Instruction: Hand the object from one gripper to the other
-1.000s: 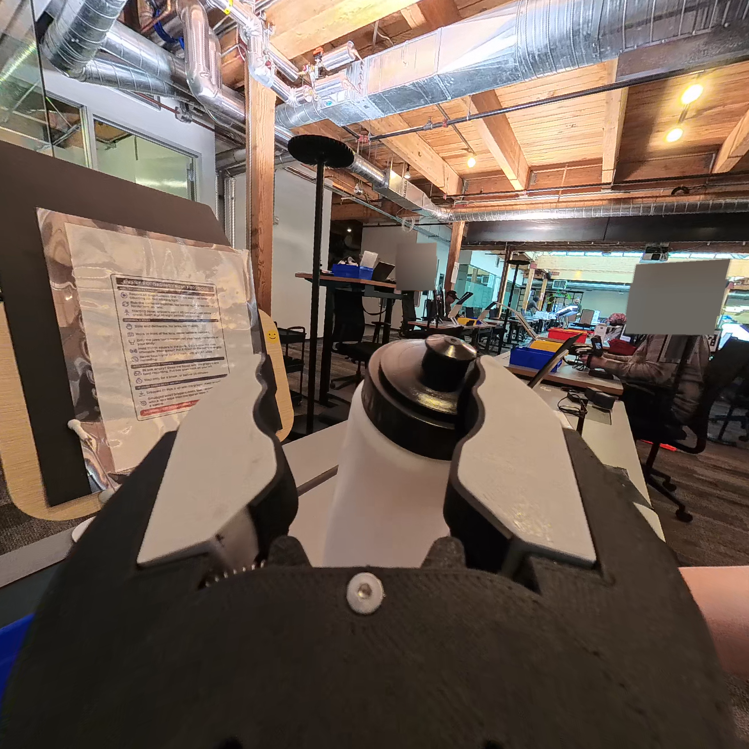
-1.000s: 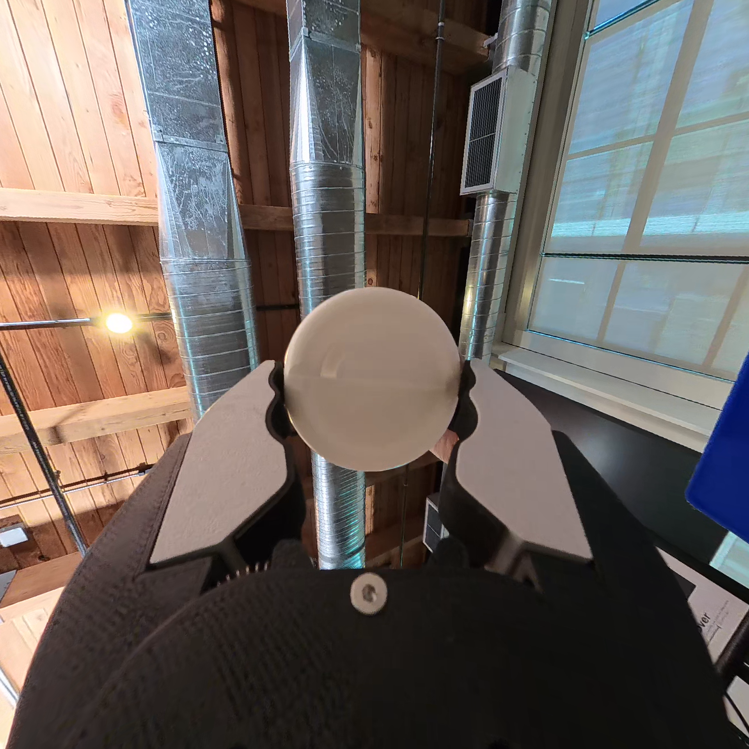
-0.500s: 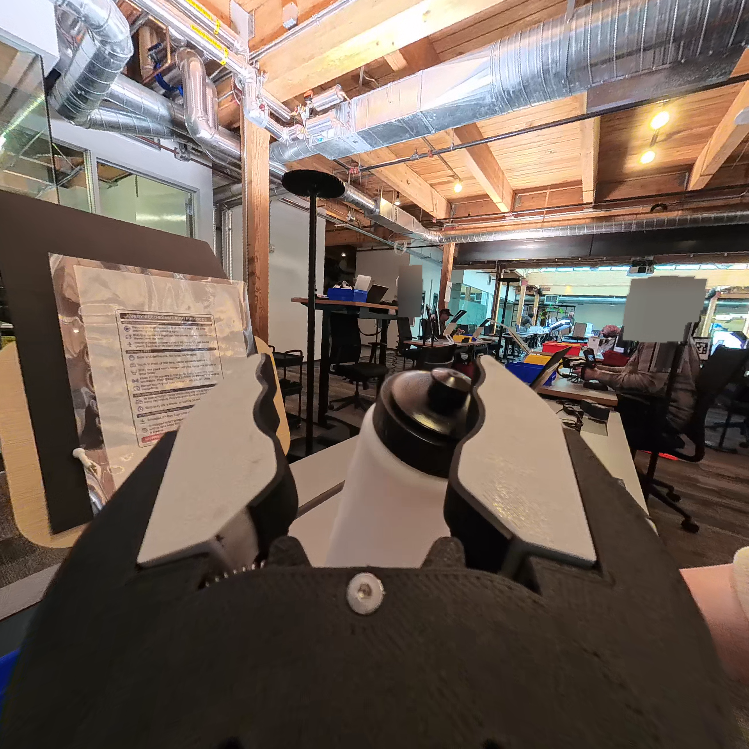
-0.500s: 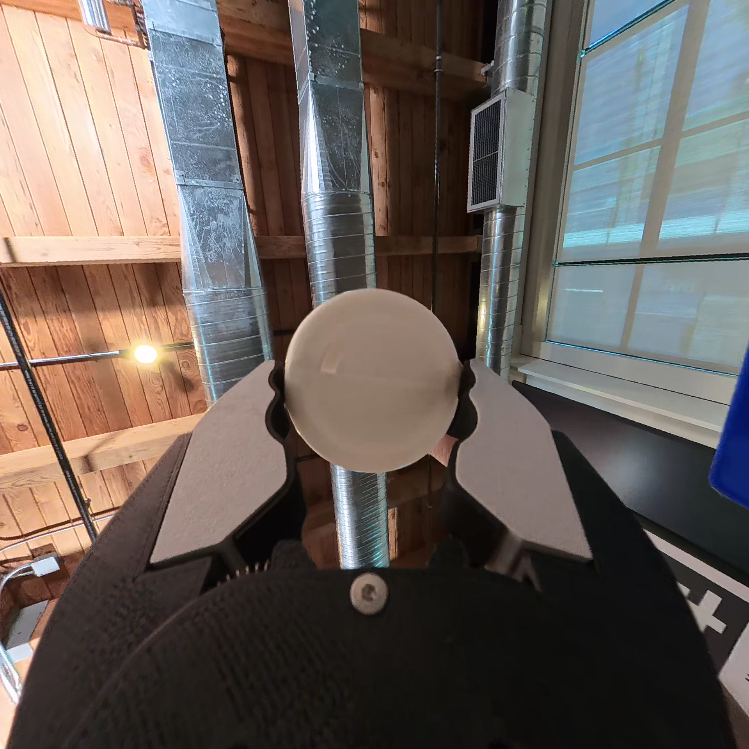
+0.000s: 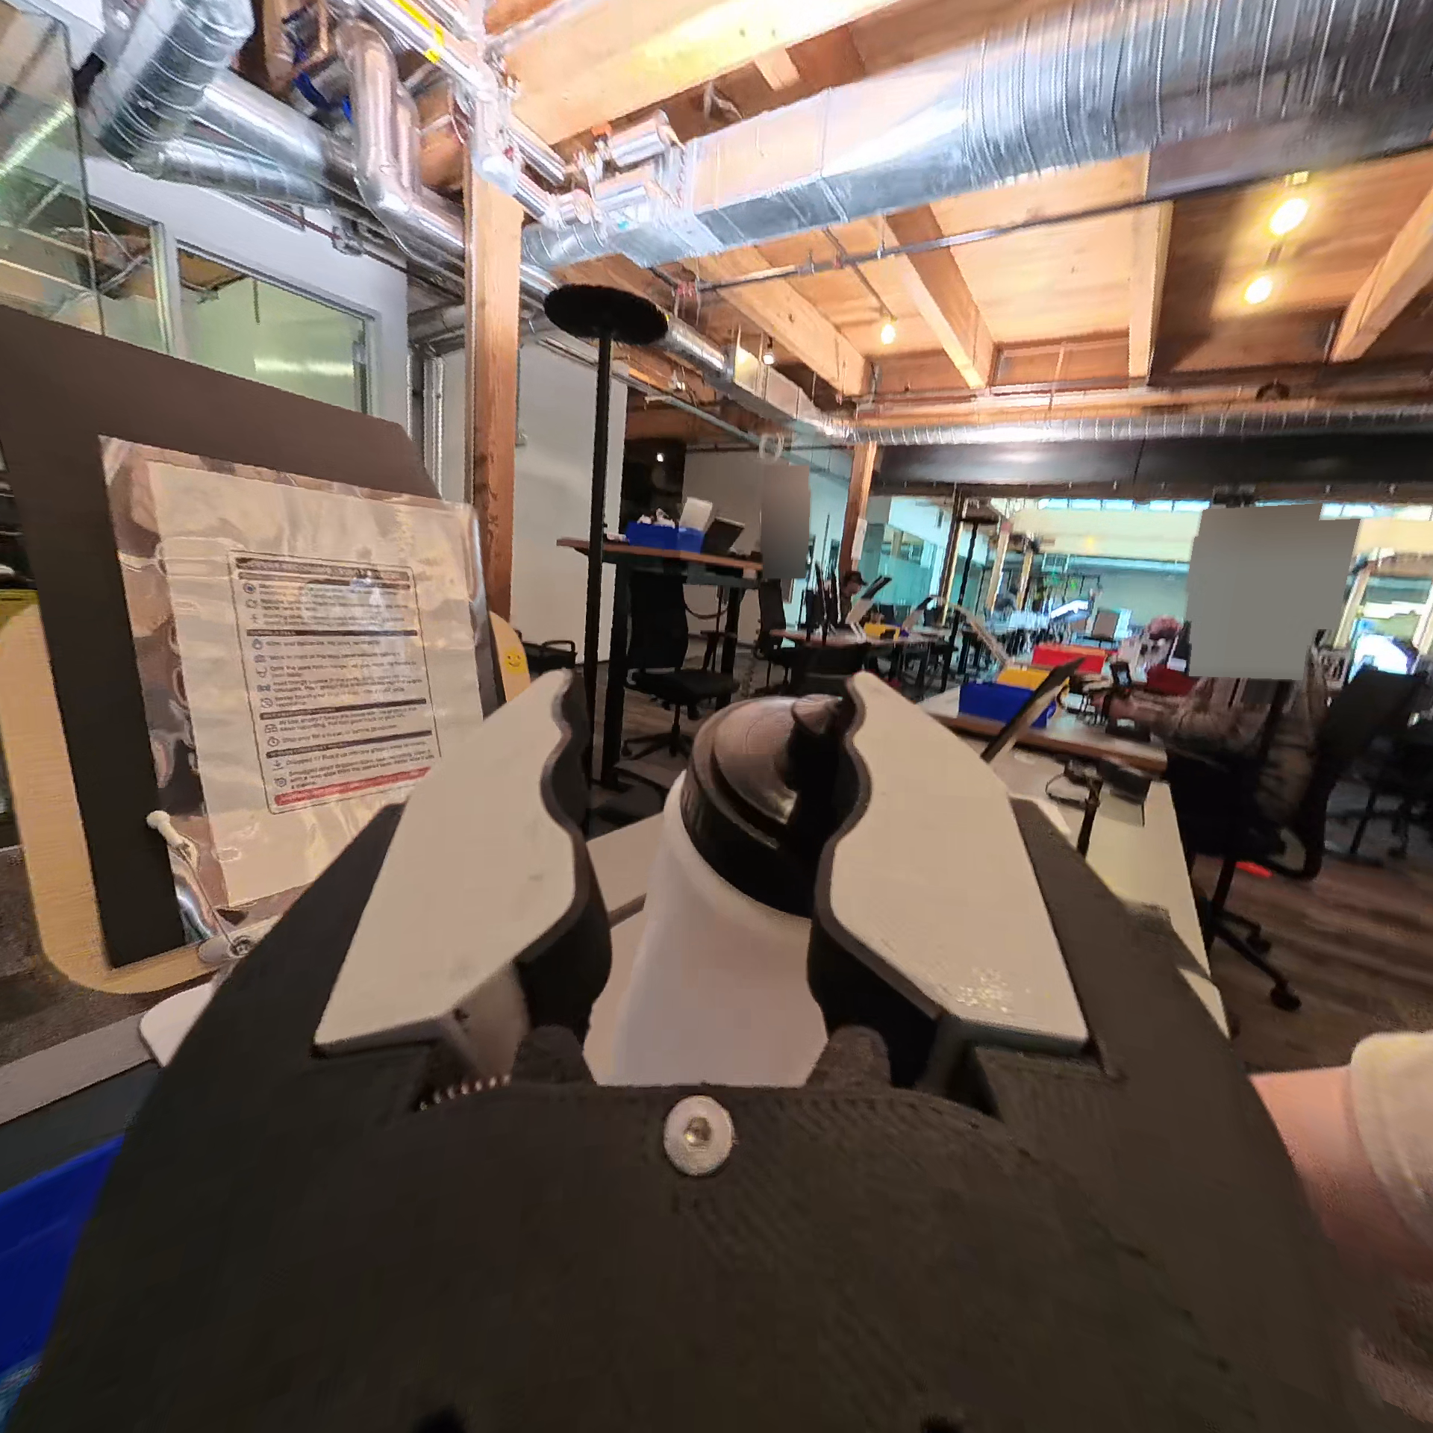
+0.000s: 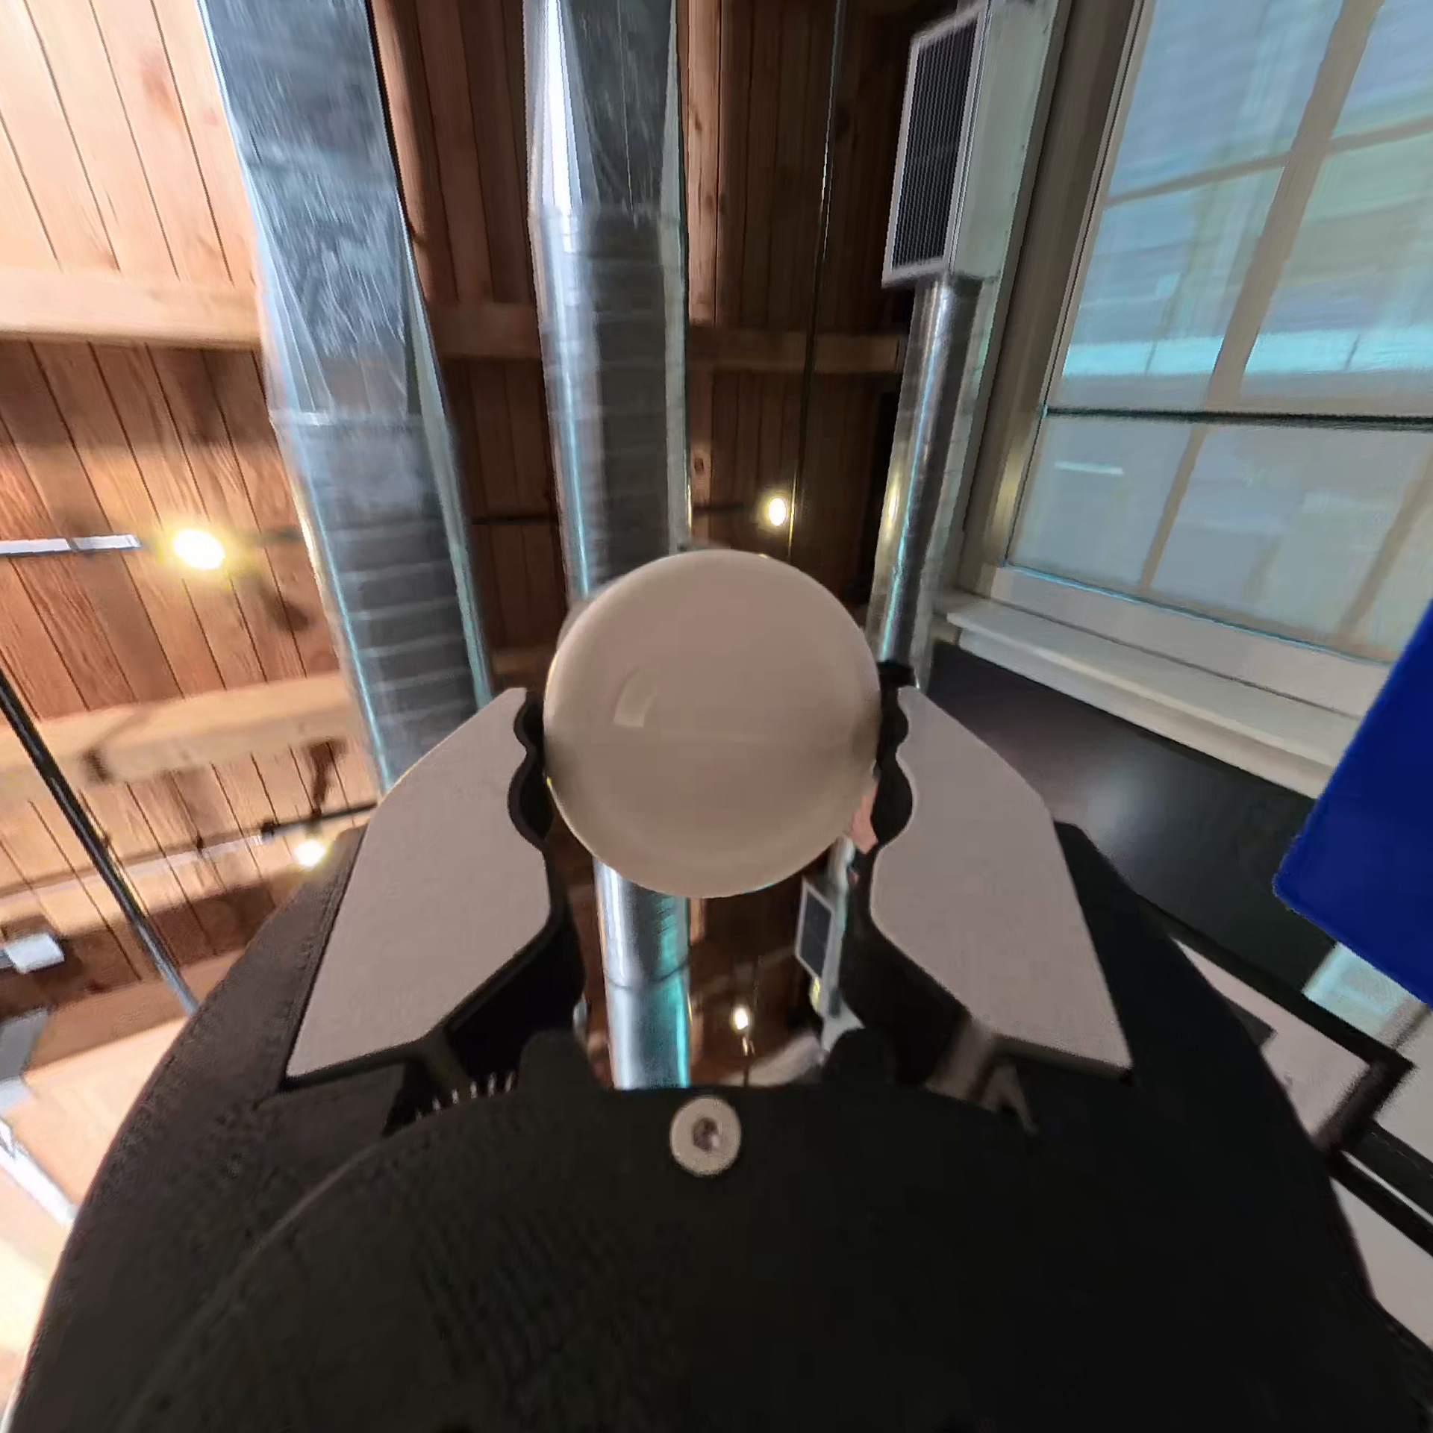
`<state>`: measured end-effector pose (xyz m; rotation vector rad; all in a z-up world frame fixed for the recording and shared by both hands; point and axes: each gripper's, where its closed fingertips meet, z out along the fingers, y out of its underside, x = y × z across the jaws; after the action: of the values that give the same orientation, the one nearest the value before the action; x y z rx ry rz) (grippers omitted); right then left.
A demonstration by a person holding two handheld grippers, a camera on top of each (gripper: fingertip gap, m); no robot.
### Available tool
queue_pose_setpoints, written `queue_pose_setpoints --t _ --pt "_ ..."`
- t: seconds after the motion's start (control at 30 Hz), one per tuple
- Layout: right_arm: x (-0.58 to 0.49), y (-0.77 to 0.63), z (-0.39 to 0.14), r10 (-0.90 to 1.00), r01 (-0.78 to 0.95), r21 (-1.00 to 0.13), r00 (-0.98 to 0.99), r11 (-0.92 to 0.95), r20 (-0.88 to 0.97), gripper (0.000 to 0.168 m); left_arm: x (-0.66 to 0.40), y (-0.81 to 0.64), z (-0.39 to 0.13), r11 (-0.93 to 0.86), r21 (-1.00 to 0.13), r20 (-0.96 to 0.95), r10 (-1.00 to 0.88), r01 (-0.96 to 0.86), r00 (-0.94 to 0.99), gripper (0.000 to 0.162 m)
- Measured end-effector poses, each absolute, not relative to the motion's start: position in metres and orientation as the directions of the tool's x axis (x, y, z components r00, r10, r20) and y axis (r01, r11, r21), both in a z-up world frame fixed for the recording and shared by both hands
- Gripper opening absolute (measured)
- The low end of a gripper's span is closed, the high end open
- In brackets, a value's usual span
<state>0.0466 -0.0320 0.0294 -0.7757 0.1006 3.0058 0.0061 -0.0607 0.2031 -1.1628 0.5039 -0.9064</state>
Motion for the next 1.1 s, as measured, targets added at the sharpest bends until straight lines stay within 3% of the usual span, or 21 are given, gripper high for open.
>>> queue_pose_setpoints --t 0.13,0.47,0.73,0.87,1.1 --pt "0.043 -0.047 0.034 0.053 -0.010 -0.087 -0.862 -0.996 -0.505 0.083 -0.006 -0.063 0.208 0.138 -0.916 0.111 -0.814 0.376 0.569 0.057" --pt "0.051 -0.048 0.034 0.055 0.021 -0.154 -0.878 -0.988 -0.475 0.088 0.001 -0.055 0.201 0.124 -0.934 0.106 -0.800 0.336 0.591 0.059" --pt "0.050 -0.044 0.033 0.038 0.036 -0.140 -0.870 -0.990 -0.492 0.089 0.003 -0.054 0.200 0.124 -0.938 0.101 -0.798 0.325 0.595 0.058" --pt "0.055 -0.038 0.037 0.106 -0.073 -0.087 -0.870 -0.994 -0.482 0.088 0.001 -0.050 0.201 0.114 -0.929 0.128 -0.795 0.353 0.593 0.066" --pt "0.040 -0.049 0.026 -0.062 0.011 0.116 -0.893 -0.993 -0.446 0.089 -0.004 -0.040 0.200 0.091 -0.915 0.180 -0.782 0.394 0.597 0.071"
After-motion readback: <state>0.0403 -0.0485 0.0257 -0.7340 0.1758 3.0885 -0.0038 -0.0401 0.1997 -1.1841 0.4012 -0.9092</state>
